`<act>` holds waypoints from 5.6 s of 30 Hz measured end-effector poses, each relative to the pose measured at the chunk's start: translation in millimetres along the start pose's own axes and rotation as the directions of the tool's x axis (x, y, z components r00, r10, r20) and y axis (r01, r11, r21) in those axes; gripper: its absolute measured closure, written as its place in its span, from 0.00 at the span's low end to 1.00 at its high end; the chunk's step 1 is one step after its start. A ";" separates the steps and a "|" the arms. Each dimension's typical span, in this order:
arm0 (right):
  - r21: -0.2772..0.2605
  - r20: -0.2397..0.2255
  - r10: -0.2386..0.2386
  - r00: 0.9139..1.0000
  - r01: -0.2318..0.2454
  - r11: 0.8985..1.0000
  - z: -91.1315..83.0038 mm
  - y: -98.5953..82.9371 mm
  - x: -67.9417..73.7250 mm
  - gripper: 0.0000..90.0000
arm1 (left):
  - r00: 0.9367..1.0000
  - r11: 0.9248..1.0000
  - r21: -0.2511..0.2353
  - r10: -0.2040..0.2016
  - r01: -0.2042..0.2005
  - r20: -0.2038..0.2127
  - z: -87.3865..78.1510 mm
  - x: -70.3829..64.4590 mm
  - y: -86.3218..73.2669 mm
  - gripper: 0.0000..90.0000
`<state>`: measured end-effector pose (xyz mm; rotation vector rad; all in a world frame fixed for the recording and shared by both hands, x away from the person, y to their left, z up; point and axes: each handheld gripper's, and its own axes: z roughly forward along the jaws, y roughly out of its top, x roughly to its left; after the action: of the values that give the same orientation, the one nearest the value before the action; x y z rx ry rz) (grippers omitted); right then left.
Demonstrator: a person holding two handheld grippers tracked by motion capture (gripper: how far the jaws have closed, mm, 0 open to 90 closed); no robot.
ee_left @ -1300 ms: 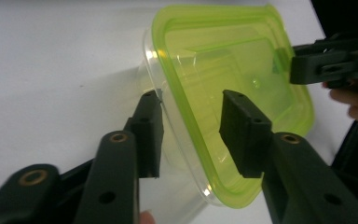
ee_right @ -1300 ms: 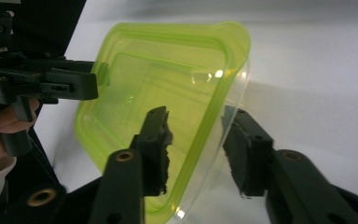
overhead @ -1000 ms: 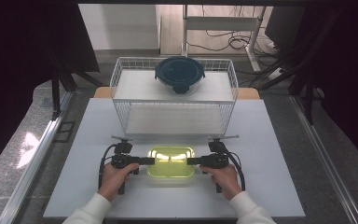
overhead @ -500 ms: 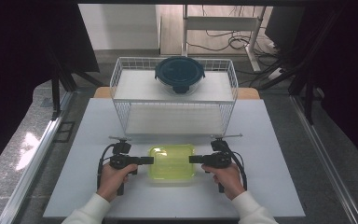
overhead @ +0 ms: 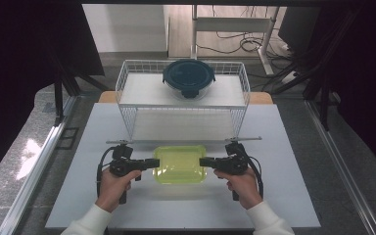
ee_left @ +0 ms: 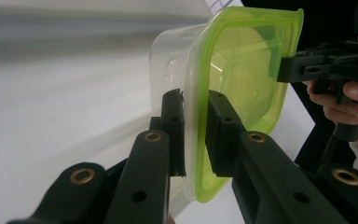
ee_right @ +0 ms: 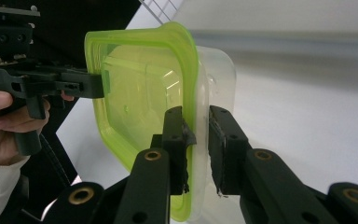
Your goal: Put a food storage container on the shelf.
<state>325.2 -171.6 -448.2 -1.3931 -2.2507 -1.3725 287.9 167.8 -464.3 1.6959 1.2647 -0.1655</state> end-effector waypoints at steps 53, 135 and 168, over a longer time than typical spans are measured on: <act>-0.160 0.043 -0.194 0.980 0.199 0.967 -67.8 83.8 56.7 0.85 | 0.987 0.975 -0.156 0.160 -0.155 0.017 -49.9 -59.8 86.4 0.88; -0.204 0.080 -0.094 0.992 0.109 0.973 -74.9 239.8 42.5 0.87 | 0.993 0.982 -0.149 0.117 -0.117 -0.010 -44.5 -56.3 255.4 0.88; -0.304 -0.023 0.098 0.995 -0.100 0.947 -49.1 251.7 6.0 0.51 | 0.998 0.966 -0.258 -0.017 0.032 0.059 -21.8 -23.5 266.6 0.39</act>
<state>501.7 -168.8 -262.0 -1.5638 -1.9941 -1.7438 479.6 173.3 -276.4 1.4422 1.2098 -0.0584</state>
